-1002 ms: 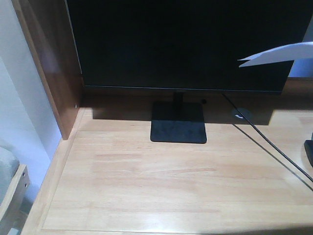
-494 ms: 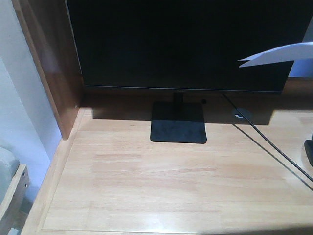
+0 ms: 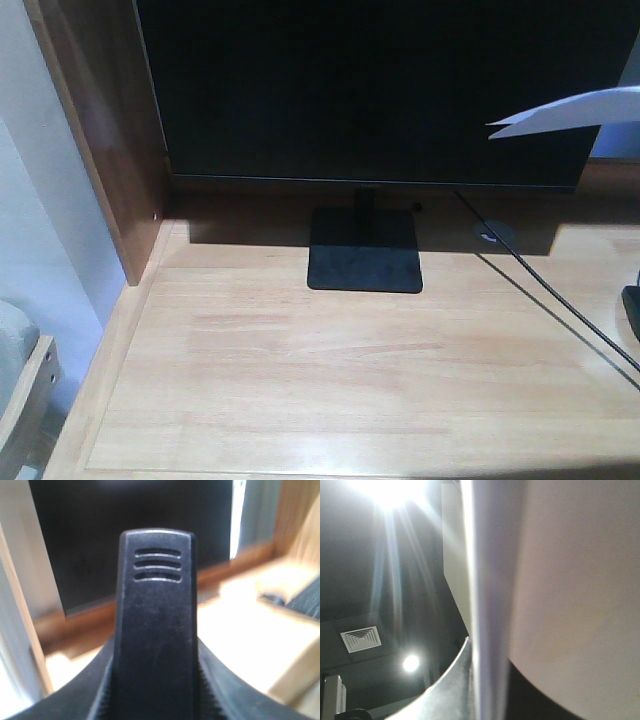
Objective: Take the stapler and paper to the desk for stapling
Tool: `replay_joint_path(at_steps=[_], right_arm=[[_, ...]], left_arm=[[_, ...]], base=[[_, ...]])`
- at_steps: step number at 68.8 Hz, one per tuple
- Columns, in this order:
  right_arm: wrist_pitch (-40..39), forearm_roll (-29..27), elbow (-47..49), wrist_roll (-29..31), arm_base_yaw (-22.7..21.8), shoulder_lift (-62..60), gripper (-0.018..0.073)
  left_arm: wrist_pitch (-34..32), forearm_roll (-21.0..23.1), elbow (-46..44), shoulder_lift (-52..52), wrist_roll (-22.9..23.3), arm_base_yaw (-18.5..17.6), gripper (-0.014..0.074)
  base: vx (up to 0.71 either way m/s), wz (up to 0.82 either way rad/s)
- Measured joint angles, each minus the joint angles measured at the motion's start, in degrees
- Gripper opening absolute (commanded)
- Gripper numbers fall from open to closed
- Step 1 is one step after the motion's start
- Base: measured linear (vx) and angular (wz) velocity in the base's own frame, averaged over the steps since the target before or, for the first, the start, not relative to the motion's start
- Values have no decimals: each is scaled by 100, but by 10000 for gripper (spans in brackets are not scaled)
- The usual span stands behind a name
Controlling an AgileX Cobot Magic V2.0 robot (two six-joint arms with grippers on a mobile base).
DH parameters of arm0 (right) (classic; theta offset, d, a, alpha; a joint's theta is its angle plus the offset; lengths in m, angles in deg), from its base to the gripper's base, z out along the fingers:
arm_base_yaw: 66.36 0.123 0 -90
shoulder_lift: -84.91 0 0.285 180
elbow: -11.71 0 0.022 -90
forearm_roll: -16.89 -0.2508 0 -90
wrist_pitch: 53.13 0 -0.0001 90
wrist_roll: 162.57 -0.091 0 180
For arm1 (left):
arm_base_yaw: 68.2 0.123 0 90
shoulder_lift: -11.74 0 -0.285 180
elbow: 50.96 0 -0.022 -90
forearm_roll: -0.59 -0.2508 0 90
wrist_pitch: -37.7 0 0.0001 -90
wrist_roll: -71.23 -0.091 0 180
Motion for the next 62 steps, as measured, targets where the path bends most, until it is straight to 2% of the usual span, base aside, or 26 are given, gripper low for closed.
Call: replay_joint_path(at_steps=[12, 18, 23, 29, 35, 43, 47, 62], right_arm=[[0, 0, 0, 0, 0, 0, -10], [0, 0, 0, 0, 0, 0, -10], [0, 0, 0, 0, 0, 0, -10], [0, 0, 0, 0, 0, 0, -10], [0, 0, 0, 0, 0, 0, -10], [0, 0, 0, 0, 0, 0, -10], [0, 0, 0, 0, 0, 0, -10], [0, 0, 0, 0, 0, 0, -10]], left_arm=[[-420, -4, 5, -854, -350, 0, -6], [-822, 96, 5, -1386, -806, 0, -6], [-1115, 389, 5, -1819, -1277, 0, -6], [-1375, 899, 11, -2296, -1877, 0, -6], [-1585, 1613, 23, -2780, -2634, 0, -6], [-1841, 2493, 42, -3339, -3873, 0, -6], [-1949, 3040, 42, -3565, -4638, 37, -6], [-1995, 4760, 42, -4380, -6957, 639, -6]], base=[[0, 0], [0, 0], [0, 0], [0, 0], [0, 0], [0, 0], [0, 0], [0, 0]])
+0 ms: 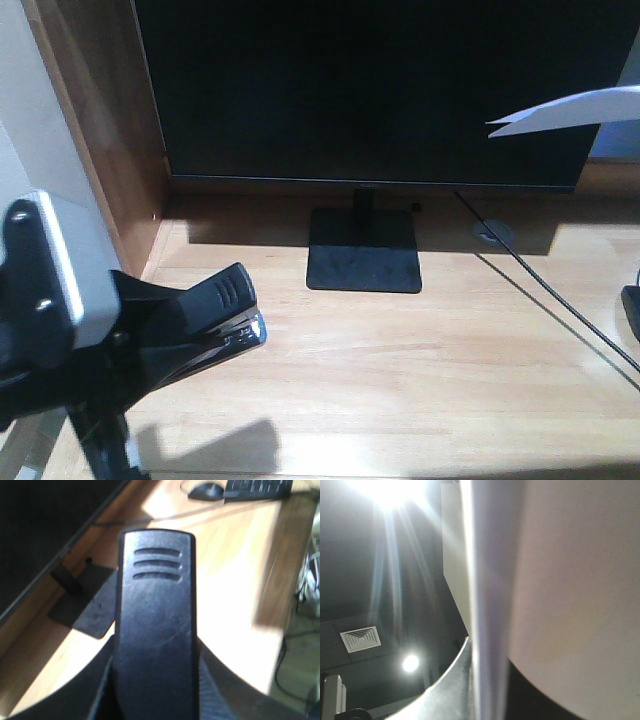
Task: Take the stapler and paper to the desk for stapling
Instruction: 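Lower the black stapler with the left gripper onto the desk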
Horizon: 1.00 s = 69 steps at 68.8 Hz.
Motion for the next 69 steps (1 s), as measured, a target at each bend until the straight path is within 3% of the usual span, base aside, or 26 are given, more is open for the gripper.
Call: replay_joint_path(at_steps=[21, 28, 36, 50, 69], right_arm=[[0, 0, 0, 0, 0, 0, -10], [0, 0, 0, 0, 0, 0, -10], [0, 0, 0, 0, 0, 0, -10], [0, 0, 0, 0, 0, 0, -10], [0, 0, 0, 0, 0, 0, -10]], left_arm=[[897, 2210, 0, -1201, -3186, 1105, -6], [1329, 2577, 0, -1670, -4169, 1307, -6], [1697, 2917, 0, -2267, -4969, 1395, -6], [2054, 3204, -287, -3232, -5659, 1403, -6], [2273, 3238, -1211, -4440, -5673, 1317, -6]], base=[[0, 0], [0, 0], [0, 0], [0, 0], [0, 0]])
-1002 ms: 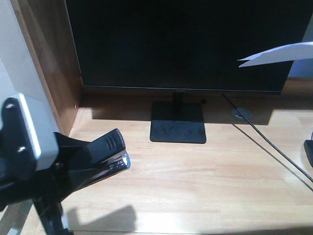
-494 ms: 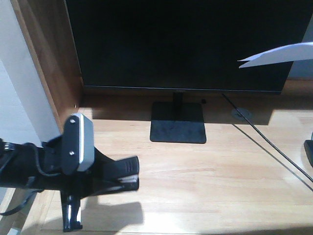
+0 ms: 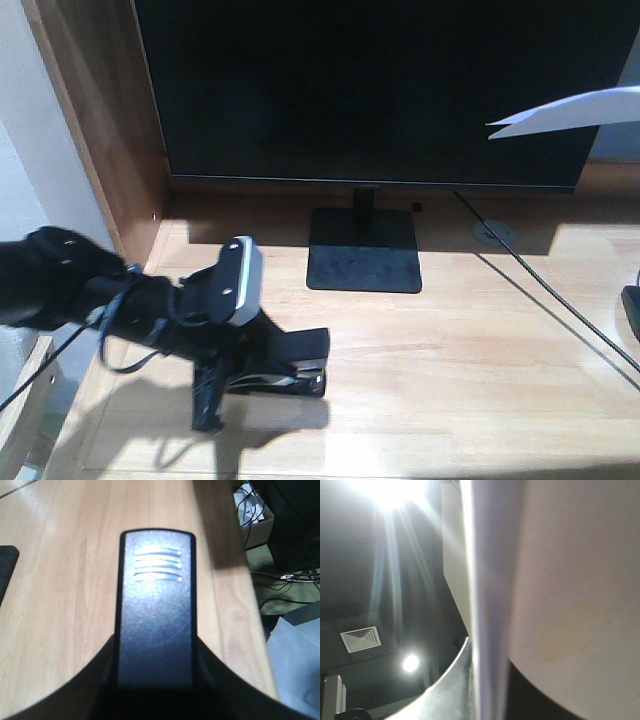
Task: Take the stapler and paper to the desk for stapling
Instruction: 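Lower the black stapler with the left gripper onto the desk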
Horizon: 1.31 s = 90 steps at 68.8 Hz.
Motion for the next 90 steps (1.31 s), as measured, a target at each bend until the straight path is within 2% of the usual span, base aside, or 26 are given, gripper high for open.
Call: replay_joint_path(at_steps=[23, 40, 63, 76, 90], right_arm=[[0, 0, 0, 0, 0, 0, -10], [0, 0, 0, 0, 0, 0, -10], [0, 0, 0, 0, 0, 0, -10], [0, 0, 0, 0, 0, 0, -10], [0, 0, 0, 0, 0, 0, -10]], left_arm=[[-111, 99, -826, -1201, 0, -333, -6], [-450, 280, -891, -1623, 0, -459, -3], [-477, 277, -891, -1843, 0, -465, 36], [-471, 277, -904, -1843, 0, -465, 163], [-439, 283, -916, -1843, 0, -465, 428]], base=[[0, 0], [0, 0], [0, 0], [0, 0], [0, 0]])
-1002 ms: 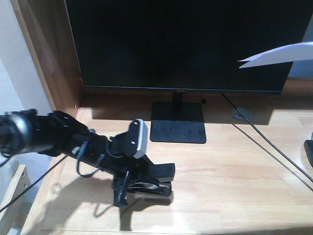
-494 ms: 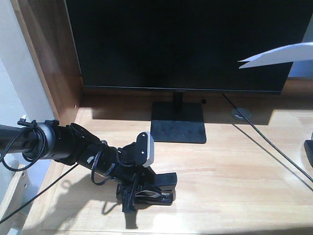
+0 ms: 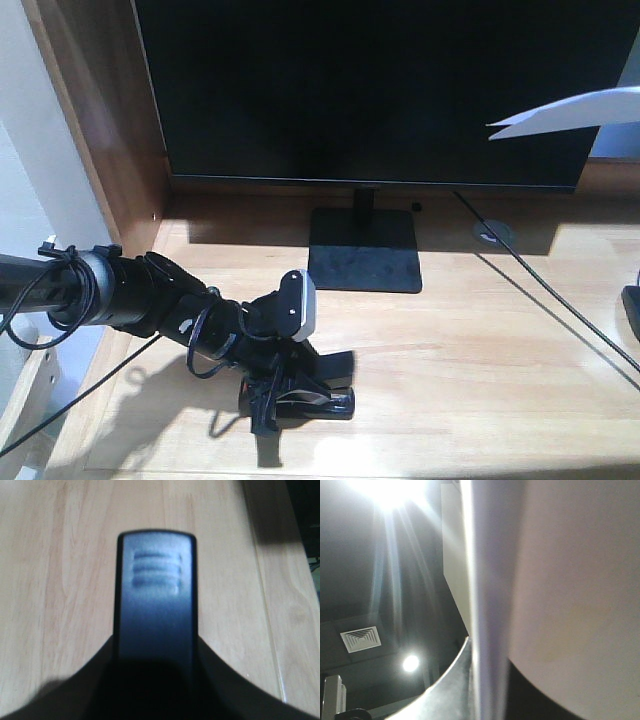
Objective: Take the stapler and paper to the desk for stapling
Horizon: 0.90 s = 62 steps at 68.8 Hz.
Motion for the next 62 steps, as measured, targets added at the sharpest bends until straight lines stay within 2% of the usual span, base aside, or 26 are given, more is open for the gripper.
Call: replay_joint_path(at_steps=[13, 22, 34, 46, 55, 62], right_arm=[[0, 0, 0, 0, 0, 0, -10], [0, 0, 0, 0, 0, 0, -10], [0, 0, 0, 0, 0, 0, -10], [0, 0, 0, 0, 0, 0, -10], [0, 0, 0, 0, 0, 0, -10], [0, 0, 0, 0, 0, 0, -10]], left_arm=[[16, -6, -5, 0, 86, -6, 662], [16, -49, -5, 0, 343, -6, 731], [11, -87, -5, 100, 493, -6, 697], [-57, -282, -5, 485, 674, 54, 615], [-100, -699, -5, 741, 1203, 117, 529], [-103, -859, -5, 886, 1625, 123, 450]], base=[[0, 0], [0, 0], [0, 0], [0, 0], [0, 0], [0, 0]])
